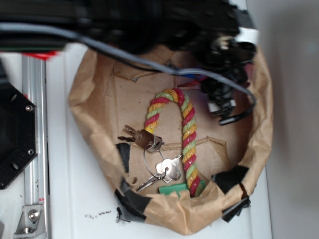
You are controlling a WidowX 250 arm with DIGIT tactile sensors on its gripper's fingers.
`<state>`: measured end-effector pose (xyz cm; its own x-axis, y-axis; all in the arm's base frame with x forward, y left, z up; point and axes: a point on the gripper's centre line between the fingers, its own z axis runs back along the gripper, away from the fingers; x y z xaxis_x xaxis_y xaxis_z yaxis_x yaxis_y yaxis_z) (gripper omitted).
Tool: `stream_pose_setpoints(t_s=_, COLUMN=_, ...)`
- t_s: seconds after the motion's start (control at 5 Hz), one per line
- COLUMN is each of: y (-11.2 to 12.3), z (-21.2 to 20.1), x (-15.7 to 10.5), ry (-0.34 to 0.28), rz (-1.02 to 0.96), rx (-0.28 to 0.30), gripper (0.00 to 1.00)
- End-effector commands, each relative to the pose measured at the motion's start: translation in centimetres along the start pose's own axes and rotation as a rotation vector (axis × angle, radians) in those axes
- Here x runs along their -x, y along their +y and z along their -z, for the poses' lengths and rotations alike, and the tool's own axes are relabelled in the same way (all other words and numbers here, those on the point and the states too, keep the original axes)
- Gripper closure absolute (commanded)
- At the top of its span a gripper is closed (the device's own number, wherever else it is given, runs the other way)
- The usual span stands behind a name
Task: Grab the shell.
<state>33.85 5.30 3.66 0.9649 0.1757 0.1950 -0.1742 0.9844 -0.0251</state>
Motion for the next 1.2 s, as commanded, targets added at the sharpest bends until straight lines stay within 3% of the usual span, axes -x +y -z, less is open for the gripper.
stream_pose_setpoints(t_s=0.0, y=-1.8, z=-0.3, x=-3.4, ry=-0.094, rz=0.060, rx=-0.009, gripper=0.00)
stream_pose_setpoints(t_s=0.2, y=-2.1, z=0.3, x=-2.8, ry=-0.094, rz=0.068, rx=-0.007, gripper=1.00)
stream_pose_setpoints(t_s=0.6, y=-3.2, z=-0.1, x=-2.0, ry=-0.084, rz=0.105, rx=-0.007, gripper=1.00)
stream_pose_setpoints(t_s=1.0, y=-5.8, z=-8.8, x=1.1, ry=-0.030, rz=0.119, rx=0.015, gripper=1.00)
